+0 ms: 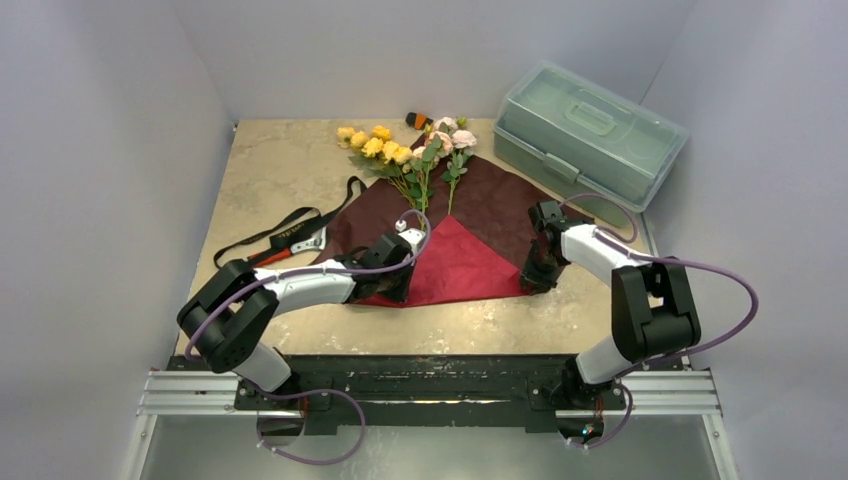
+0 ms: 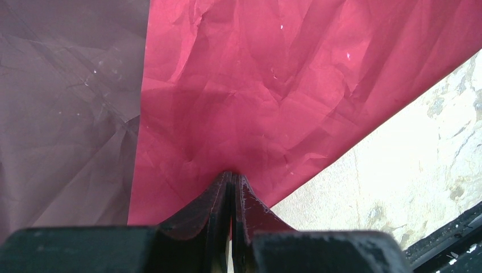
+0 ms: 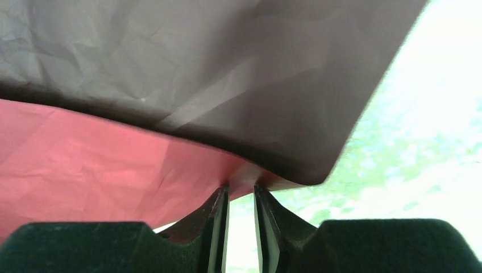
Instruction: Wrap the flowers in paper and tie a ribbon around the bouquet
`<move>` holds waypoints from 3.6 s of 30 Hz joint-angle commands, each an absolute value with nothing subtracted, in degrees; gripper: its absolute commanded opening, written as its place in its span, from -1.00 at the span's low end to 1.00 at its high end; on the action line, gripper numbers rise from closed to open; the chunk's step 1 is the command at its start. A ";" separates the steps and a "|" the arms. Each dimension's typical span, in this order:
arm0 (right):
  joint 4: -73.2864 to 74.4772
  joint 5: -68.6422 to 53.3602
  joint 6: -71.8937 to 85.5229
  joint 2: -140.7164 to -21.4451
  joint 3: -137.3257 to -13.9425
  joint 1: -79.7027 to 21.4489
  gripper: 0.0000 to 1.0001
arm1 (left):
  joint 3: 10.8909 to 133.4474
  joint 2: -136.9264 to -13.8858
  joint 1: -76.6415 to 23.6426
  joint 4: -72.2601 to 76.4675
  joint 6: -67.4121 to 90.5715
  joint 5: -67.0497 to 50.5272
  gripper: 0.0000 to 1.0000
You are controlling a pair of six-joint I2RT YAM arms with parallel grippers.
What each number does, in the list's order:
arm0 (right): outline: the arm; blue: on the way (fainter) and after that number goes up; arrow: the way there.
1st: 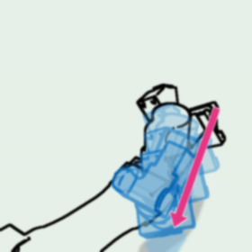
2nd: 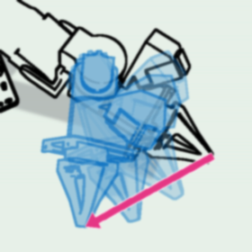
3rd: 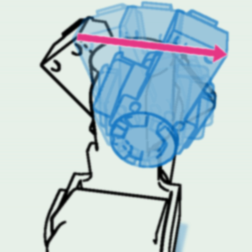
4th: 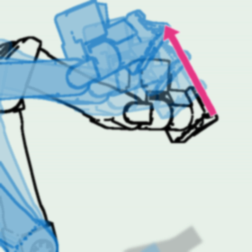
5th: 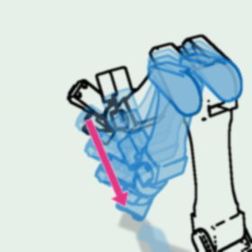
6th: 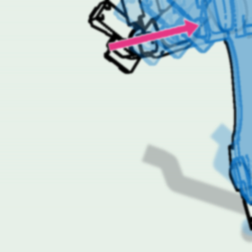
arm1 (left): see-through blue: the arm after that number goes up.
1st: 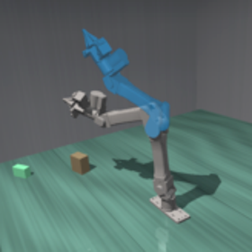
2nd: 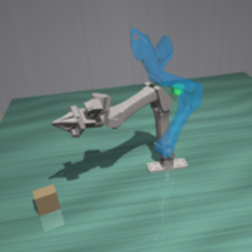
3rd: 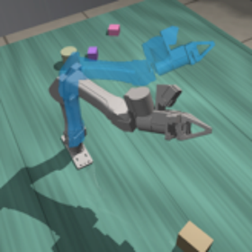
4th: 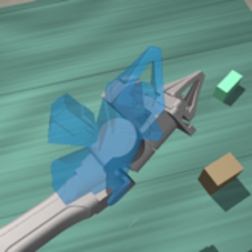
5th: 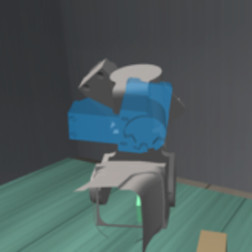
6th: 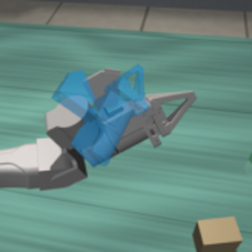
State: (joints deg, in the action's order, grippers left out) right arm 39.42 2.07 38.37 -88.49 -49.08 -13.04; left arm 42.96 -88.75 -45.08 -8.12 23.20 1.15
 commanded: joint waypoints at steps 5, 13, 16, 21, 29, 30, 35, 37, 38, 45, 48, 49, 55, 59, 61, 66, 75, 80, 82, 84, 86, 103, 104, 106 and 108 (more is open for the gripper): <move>42.16 8.61 36.94 -84.41 -48.69 -10.95 -0.39 | 40.07 -84.10 -45.09 -10.11 25.14 2.85 -0.85; 41.05 8.15 37.17 -84.76 -48.03 -10.87 -0.41 | 35.91 -80.65 -44.99 -10.92 27.84 5.82 -0.85; 41.09 7.79 37.22 -84.60 -48.48 -10.83 -0.42 | 34.18 -78.51 -45.06 -10.99 29.90 7.38 -0.85; 40.94 2.50 34.71 -81.21 -50.50 -11.04 -0.34 | 33.64 -77.10 -45.08 -10.42 30.67 7.19 -0.85; 31.37 -13.04 39.66 -75.87 -52.80 -20.68 -0.23 | 33.59 -76.50 -45.09 -8.89 31.94 6.73 -0.85; 29.18 -14.54 40.97 -76.35 -52.96 -22.18 -0.23 | 33.51 -76.28 -45.09 -8.83 32.17 6.73 -0.85; 20.89 -17.75 45.96 -83.54 -55.90 -30.04 -0.23 | 33.40 -74.92 -45.03 -9.53 32.65 6.65 -0.86; 18.41 -18.31 46.84 -87.53 -57.48 -32.71 -0.23 | 33.40 -74.44 -45.07 -9.84 32.93 6.65 -0.85; 17.80 -18.36 47.11 -89.44 -58.71 -33.84 -0.23 | 33.46 -74.18 -45.09 -10.04 33.16 6.72 -0.85; 13.10 -20.91 48.60 -100.93 -64.77 -37.62 -0.26 | 33.72 -71.09 -45.04 -11.89 34.42 7.96 -0.84; 13.40 -21.35 48.60 -104.40 -68.14 -38.52 -0.27 | 33.84 -70.29 -45.04 -12.34 35.02 8.17 -0.84; 13.77 -21.51 48.60 -105.46 -69.05 -38.76 -0.27 | 33.90 -70.12 -45.08 -12.40 35.26 8.10 -0.84; 15.67 -21.02 48.05 -110.41 -70.86 -39.62 -0.32 | 35.39 -67.17 -45.02 -15.78 37.75 11.14 -0.69; 15.75 -21.34 47.57 -111.97 -69.98 -39.71 -0.33 | 39.20 -64.20 -44.48 -29.49 44.19 24.35 0.16; 15.80 -21.53 47.38 -112.20 -69.87 -39.68 -0.33 | 40.59 -62.81 -43.42 -35.15 46.46 28.91 0.64; 16.36 -21.63 47.20 -112.53 -70.85 -39.78 -0.34 | 40.67 -58.07 -37.20 -39.94 48.67 31.23 0.99; 18.74 -21.62 47.07 -112.15 -73.12 -40.06 -0.35 | 34.04 -55.55 -18.33 -30.08 50.74 21.23 0.99; 19.77 -21.36 46.50 -112.75 -73.74 -40.00 -0.35 | 33.35 -56.85 -8.22 -23.59 50.26 13.88 0.99; 19.96 -21.59 46.33 -113.44 -73.74 -40.01 -0.36 | 32.62 -58.02 -5.76 -21.16 51.54 10.62 0.99; 19.89 -21.75 46.32 -113.99 -73.74 -40.08 -0.36 | 30.52 -58.23 -4.27 -17.49 53.60 7.89 0.99; 19.95 -21.80 46.23 -114.26 -73.74 -40.07 -0.37 | 28.22 -57.49 -3.92 -13.63 55.66 6.74 0.95; 18.93 -22.71 46.33 -116.40 -73.87 -40.02 -0.48 | 26.69 -64.80 -3.79 1.55 59.01 9.58 -0.44; 18.85 -22.68 46.42 -116.46 -73.81 -40.06 -0.49 | 27.86 -64.94 -3.78 1.14 58.67 9.60 -0.76; 18.45 -22.76 46.58 -116.58 -73.68 -40.06 -0.50 | 30.30 -65.28 -4.00 0.14 57.19 9.33 -1.00; 18.08 -22.89 46.83 -116.56 -73.42 -40.05 -0.51 | 33.30 -65.60 -4.42 -4.16 55.38 9.47 -1.00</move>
